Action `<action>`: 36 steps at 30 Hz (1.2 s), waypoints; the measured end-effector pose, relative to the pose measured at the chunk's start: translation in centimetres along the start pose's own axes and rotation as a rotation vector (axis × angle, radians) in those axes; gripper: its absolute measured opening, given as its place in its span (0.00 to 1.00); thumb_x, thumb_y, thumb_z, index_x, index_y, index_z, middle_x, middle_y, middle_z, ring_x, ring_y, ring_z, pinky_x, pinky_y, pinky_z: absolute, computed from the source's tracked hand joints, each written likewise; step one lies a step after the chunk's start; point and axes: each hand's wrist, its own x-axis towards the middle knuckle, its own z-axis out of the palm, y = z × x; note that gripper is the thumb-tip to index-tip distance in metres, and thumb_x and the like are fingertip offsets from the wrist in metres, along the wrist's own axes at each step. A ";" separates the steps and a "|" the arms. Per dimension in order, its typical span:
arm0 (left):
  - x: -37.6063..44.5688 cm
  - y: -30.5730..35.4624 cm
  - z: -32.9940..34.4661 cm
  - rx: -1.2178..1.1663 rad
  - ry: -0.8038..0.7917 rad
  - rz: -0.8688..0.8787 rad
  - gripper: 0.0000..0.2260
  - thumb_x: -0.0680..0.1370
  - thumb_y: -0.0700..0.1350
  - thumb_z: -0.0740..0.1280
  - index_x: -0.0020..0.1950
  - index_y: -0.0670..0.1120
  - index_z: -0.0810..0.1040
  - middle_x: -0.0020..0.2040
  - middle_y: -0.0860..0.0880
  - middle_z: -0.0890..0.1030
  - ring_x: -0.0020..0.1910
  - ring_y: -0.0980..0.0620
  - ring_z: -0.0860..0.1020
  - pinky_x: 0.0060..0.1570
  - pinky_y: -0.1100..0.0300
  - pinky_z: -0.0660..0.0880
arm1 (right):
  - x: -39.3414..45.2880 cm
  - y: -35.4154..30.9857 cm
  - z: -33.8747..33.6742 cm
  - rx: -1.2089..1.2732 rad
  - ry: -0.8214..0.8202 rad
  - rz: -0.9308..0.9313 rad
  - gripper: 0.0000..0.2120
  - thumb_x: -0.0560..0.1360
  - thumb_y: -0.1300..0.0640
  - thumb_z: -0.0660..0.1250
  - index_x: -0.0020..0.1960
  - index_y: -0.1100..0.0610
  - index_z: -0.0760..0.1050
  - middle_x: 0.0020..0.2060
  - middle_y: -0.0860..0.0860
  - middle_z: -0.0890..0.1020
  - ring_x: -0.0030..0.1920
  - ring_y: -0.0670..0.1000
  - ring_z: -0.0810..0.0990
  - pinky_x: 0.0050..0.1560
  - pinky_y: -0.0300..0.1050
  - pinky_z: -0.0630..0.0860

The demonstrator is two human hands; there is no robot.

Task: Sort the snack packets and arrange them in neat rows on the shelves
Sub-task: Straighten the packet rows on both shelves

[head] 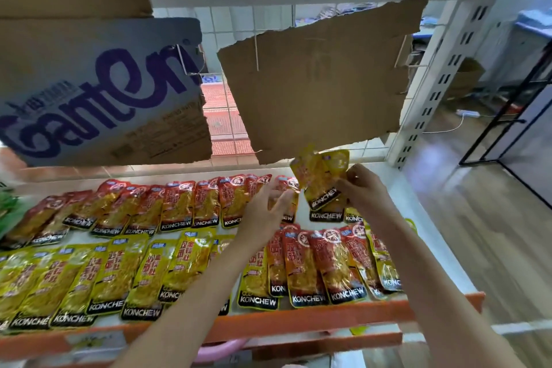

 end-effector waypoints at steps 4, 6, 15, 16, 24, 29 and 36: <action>-2.7 0.4 -1.8 -0.406 0.047 -0.241 0.34 0.66 0.58 0.72 0.68 0.52 0.64 0.61 0.49 0.77 0.59 0.51 0.76 0.63 0.48 0.72 | -4.1 0.7 2.9 -0.027 -0.359 -0.032 0.10 0.80 0.54 0.59 0.48 0.59 0.75 0.40 0.51 0.82 0.42 0.51 0.81 0.42 0.44 0.77; -4.2 -0.6 -3.4 -0.299 0.101 -0.297 0.33 0.68 0.53 0.74 0.68 0.53 0.62 0.62 0.50 0.76 0.60 0.52 0.75 0.63 0.49 0.71 | -5.1 2.2 3.8 -0.298 -0.349 -0.106 0.11 0.79 0.49 0.59 0.53 0.53 0.76 0.44 0.47 0.81 0.47 0.48 0.79 0.47 0.42 0.74; -7.6 -4.9 -6.2 0.683 0.220 -0.167 0.28 0.73 0.51 0.69 0.70 0.46 0.65 0.66 0.44 0.64 0.65 0.45 0.62 0.64 0.53 0.62 | -7.7 7.6 6.1 -0.871 -0.294 -0.294 0.43 0.62 0.27 0.44 0.72 0.46 0.60 0.71 0.43 0.61 0.71 0.49 0.58 0.70 0.48 0.55; -7.8 -4.7 -5.7 0.661 0.255 -0.101 0.25 0.73 0.50 0.70 0.68 0.46 0.68 0.63 0.45 0.65 0.64 0.46 0.63 0.63 0.54 0.62 | -7.8 8.0 6.2 -0.823 -0.245 -0.322 0.41 0.65 0.28 0.47 0.71 0.49 0.63 0.69 0.45 0.65 0.69 0.50 0.61 0.69 0.48 0.57; -7.5 -1.7 0.8 0.860 -0.021 -0.076 0.41 0.70 0.73 0.53 0.73 0.46 0.57 0.67 0.46 0.63 0.67 0.47 0.61 0.67 0.51 0.57 | -8.1 7.2 5.4 -0.302 -0.031 -0.171 0.21 0.70 0.74 0.58 0.59 0.57 0.68 0.50 0.48 0.69 0.53 0.47 0.67 0.49 0.31 0.59; -6.3 -1.1 2.4 0.702 -0.044 -0.140 0.41 0.67 0.65 0.69 0.71 0.45 0.59 0.66 0.47 0.68 0.66 0.47 0.66 0.67 0.52 0.61 | -7.8 7.3 5.1 -0.287 -0.059 -0.130 0.23 0.69 0.74 0.56 0.59 0.56 0.68 0.51 0.48 0.70 0.53 0.46 0.68 0.50 0.33 0.60; -5.7 -0.5 0.5 0.142 0.034 -0.181 0.08 0.73 0.50 0.70 0.50 0.51 0.77 0.45 0.53 0.81 0.45 0.54 0.79 0.46 0.59 0.74 | -7.0 6.6 4.5 -0.203 -0.113 -0.048 0.19 0.75 0.54 0.67 0.64 0.55 0.69 0.53 0.47 0.72 0.56 0.47 0.72 0.56 0.36 0.66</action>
